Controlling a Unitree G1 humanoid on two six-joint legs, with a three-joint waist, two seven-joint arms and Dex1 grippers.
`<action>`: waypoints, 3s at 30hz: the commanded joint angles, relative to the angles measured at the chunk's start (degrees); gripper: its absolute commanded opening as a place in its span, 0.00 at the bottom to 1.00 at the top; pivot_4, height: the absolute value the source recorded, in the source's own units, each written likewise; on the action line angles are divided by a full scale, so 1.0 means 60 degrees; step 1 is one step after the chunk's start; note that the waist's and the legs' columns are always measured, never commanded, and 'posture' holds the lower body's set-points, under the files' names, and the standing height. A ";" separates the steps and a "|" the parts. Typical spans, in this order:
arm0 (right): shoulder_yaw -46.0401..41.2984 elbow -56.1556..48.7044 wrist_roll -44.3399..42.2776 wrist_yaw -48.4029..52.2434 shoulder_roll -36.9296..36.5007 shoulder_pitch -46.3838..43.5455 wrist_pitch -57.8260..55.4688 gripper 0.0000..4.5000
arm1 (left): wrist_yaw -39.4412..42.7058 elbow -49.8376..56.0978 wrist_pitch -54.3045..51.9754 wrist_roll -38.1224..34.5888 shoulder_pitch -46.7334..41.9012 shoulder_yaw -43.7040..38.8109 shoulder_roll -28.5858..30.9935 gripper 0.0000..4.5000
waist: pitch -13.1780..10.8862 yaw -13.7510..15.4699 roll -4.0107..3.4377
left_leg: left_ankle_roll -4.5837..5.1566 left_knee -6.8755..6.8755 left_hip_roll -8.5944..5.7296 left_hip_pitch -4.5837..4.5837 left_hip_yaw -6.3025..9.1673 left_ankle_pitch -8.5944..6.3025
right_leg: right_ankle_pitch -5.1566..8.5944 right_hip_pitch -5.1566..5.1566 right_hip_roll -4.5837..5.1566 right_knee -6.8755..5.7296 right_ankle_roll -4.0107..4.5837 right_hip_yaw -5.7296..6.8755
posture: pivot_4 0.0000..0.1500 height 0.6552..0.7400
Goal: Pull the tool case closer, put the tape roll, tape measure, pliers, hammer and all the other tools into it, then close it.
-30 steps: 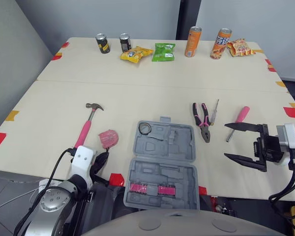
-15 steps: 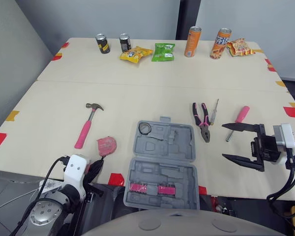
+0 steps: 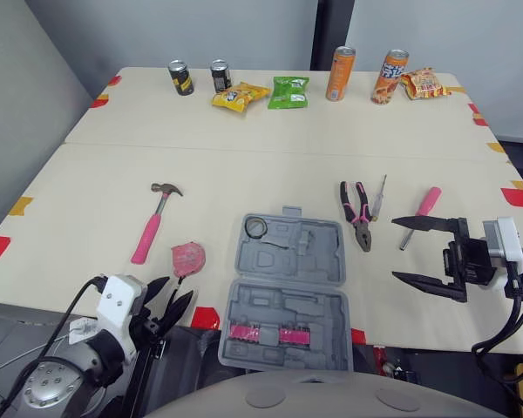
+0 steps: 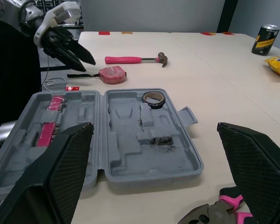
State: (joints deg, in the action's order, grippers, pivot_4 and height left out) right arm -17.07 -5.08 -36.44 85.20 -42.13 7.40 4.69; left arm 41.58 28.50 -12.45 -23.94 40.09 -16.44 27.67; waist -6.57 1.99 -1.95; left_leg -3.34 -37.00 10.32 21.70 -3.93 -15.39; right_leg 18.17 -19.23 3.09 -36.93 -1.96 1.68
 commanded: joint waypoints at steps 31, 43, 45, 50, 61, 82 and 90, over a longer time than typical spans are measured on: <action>0.0122 -0.0384 -0.0068 -0.0104 -0.0150 -0.0462 -0.0039 1.00 | 0.5956 -0.9153 0.6144 0.1506 -0.6534 0.1523 0.2786 0.99 | 0.0001 -0.0202 0.0007 | 0.0057 0.0033 -0.0003 -0.0093 -0.0029 0.0014 | 0.0033 0.0005 0.0015 -0.0125 0.0056 0.0004 | 1.00 1.00; 0.0227 -0.0270 0.0006 -0.0108 -0.0091 -0.0602 0.0046 1.00 | 0.6028 -1.0189 0.6448 0.1730 -0.7370 0.2095 0.2625 0.99 | 0.0001 -0.0201 0.0008 | 0.0063 0.0028 -0.0002 -0.0092 -0.0027 0.0012 | 0.0047 0.0004 0.0019 -0.0152 0.0083 0.0014 | 1.00 1.00; 0.0235 -0.0270 0.0013 -0.0110 -0.0082 -0.0608 0.0054 1.00 | 0.6042 -1.0205 0.6379 0.1726 -0.7462 0.2189 0.2581 0.99 | 0.0001 -0.0198 0.0009 | 0.0063 0.0028 -0.0003 -0.0092 -0.0026 0.0012 | 0.0049 0.0004 0.0019 -0.0154 0.0085 0.0017 | 1.00 1.00; 0.0230 -0.0298 0.0034 -0.0125 -0.0061 -0.0554 0.0092 1.00 | 0.6138 -1.0243 0.6219 0.1715 -0.7551 0.2343 0.2488 0.94 | 0.0001 -0.0205 0.0009 | 0.0064 0.0027 -0.0002 -0.0092 -0.0027 0.0012 | 0.0050 0.0004 0.0019 -0.0157 0.0087 0.0017 | 1.00 1.00; 0.0207 -0.0305 0.0046 -0.0112 -0.0073 -0.0497 0.0115 1.00 | 0.6221 -1.0130 0.5996 0.1534 -0.7526 0.2277 0.2469 0.66 | 0.0000 -0.0209 0.0010 | 0.0065 0.0027 -0.0002 -0.0091 -0.0025 0.0011 | 0.0051 0.0004 0.0019 -0.0159 0.0089 0.0020 | 1.00 1.00; 0.0758 -0.2782 -0.1807 -0.4330 -0.0558 -0.1500 -0.6530 1.00 | 0.5066 -0.4784 0.2236 0.0989 -1.0647 0.4259 0.0904 0.66 | -0.0013 -0.0133 0.0020 | 0.0062 0.0036 -0.0012 -0.0094 -0.0018 0.0039 | 0.0074 -0.0008 0.0013 -0.0181 0.0130 0.0006 | 1.00 1.00; 0.1044 -0.2884 -0.5274 -0.7655 -0.0054 -0.3305 -1.1200 1.00 | 0.4895 -0.6662 0.3777 0.2356 -1.2405 0.5475 -0.0685 0.66 | -0.0014 0.0041 0.0020 | 0.0013 0.0043 -0.0022 -0.0096 -0.0031 0.0065 | 0.0061 -0.0007 -0.0014 -0.0177 0.0107 -0.0026 | 1.00 1.00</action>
State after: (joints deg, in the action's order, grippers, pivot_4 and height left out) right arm -10.09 -21.52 -62.75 42.80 -42.83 -11.18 -58.19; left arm 71.34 -10.21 7.44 -10.82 -32.80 16.57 23.84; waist -6.66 2.23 -1.83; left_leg -3.30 -36.74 10.18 21.13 -4.14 -15.00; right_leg 18.54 -19.28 2.96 -37.99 -1.32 1.51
